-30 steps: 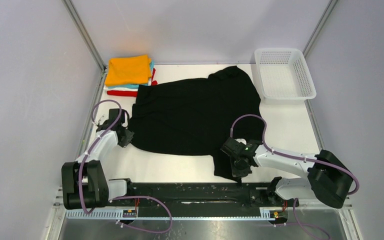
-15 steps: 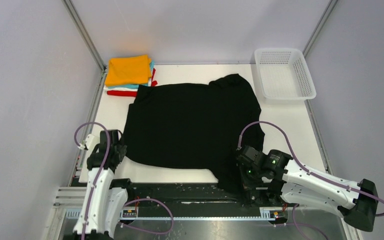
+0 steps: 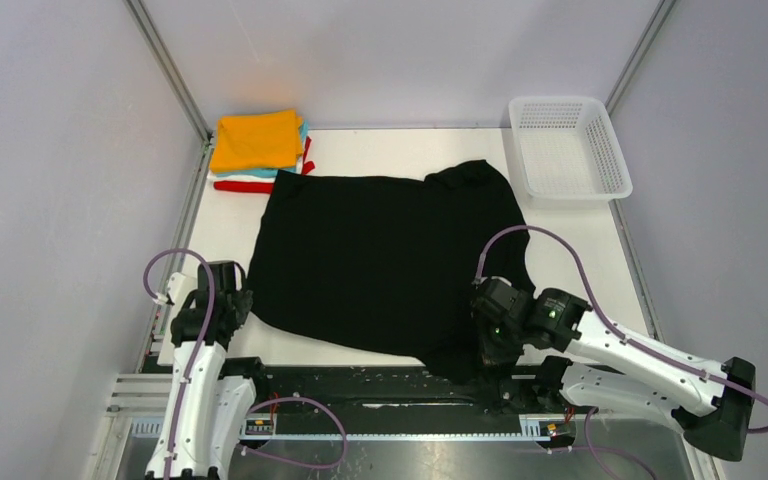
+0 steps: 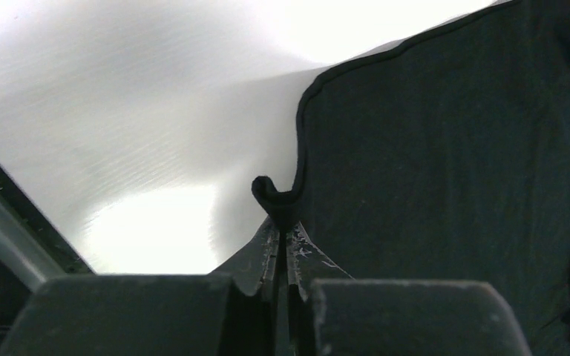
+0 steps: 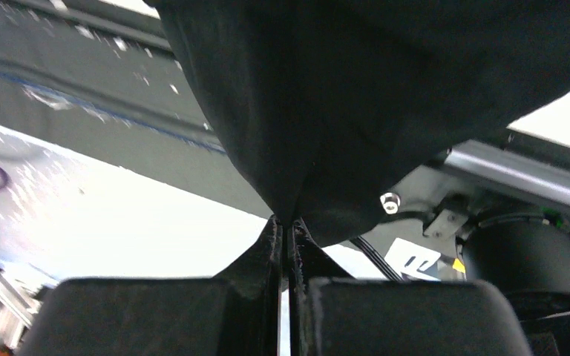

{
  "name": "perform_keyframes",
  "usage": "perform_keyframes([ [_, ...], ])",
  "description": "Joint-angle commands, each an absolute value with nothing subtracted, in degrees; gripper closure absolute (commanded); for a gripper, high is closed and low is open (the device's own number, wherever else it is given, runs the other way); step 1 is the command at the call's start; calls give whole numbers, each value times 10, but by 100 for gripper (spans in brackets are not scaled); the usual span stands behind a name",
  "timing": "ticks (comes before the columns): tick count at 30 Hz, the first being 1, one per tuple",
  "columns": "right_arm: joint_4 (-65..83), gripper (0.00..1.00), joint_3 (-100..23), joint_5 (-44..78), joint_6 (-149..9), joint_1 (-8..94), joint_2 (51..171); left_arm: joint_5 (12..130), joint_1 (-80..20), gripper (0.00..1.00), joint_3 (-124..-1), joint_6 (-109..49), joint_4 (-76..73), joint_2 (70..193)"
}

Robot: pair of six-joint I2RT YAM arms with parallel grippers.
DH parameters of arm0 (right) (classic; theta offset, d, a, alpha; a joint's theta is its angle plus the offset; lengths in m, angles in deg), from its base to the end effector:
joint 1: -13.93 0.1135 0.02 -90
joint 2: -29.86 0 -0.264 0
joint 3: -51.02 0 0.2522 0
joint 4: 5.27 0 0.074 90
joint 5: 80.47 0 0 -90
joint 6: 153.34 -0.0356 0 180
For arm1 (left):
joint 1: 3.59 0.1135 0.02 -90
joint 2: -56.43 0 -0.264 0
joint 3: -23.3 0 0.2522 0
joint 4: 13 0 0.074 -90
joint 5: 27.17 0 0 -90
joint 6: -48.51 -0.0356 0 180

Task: Fold and stack the t-shirts
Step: Grab the side of the flattened tshirt closest away from the robot with both arms, then fold the flattened tshirt in 1/3 of the way

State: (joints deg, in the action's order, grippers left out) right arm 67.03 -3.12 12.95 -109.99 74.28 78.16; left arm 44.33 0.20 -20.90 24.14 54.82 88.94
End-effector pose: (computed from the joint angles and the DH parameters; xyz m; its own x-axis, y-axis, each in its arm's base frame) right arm 0.0669 0.1219 0.2359 -0.9507 -0.2029 -0.2344 -0.2738 0.9041 0.3280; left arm 0.1034 0.0182 0.2170 -0.1240 -0.8739 -0.4699 -0.8533 0.3356 -0.3989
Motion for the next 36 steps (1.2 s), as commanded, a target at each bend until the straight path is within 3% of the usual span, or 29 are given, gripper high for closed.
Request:
perform_keyframes([
  [1,638,100,-75,68,-1049,666,804,442,1,100,-255,242,476,931],
  [22,561,100,-216,52,-917,442,944,439,1,100,-356,225,343,1198],
  [32,492,97,-348,89,-788,361,1173,439,5,100,-440,215,307,1390],
  [34,487,93,-406,109,-760,345,1244,448,9,86,-464,206,302,1437],
  [35,486,88,-438,103,-753,340,1277,460,13,69,-476,200,302,1463],
  [36,492,71,-479,99,-752,336,1314,471,17,49,-495,194,303,1479],
])
